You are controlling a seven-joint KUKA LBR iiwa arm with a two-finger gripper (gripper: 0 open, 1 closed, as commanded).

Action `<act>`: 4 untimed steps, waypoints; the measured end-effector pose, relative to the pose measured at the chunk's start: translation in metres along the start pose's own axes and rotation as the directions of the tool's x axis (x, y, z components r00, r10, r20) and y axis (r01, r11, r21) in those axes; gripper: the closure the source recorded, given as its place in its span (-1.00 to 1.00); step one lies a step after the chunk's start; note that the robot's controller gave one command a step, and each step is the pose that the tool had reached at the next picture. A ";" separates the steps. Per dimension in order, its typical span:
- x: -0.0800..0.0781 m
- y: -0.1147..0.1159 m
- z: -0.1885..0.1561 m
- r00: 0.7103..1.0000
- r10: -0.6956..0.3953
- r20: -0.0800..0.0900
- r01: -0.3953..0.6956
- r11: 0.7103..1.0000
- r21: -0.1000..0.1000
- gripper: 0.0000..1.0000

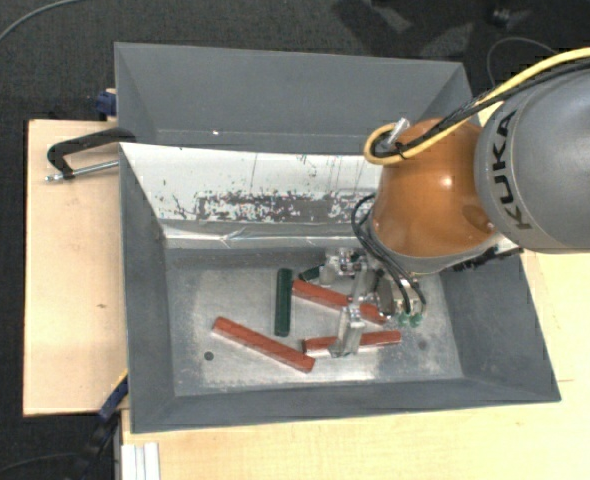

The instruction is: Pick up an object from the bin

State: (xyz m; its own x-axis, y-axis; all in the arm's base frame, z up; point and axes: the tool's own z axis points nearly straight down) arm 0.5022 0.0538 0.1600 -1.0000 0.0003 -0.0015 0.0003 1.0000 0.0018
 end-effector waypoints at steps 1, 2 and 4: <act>-0.030 -0.037 0.091 1.000 0.025 -0.001 -0.025 1.000 0.002 -1.00; -0.032 -0.035 0.086 1.000 0.023 0.007 -0.023 1.000 0.000 1.00; -0.010 -0.090 0.089 0.962 0.274 -0.002 -0.274 0.962 0.002 -1.00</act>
Offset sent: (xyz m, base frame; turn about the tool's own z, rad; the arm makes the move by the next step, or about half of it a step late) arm 0.0289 -0.0357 -0.0896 0.0215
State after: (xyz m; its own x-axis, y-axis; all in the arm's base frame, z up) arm 0.5122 -0.0356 0.0708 -0.9618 0.2739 0.0008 0.2739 0.9618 0.0001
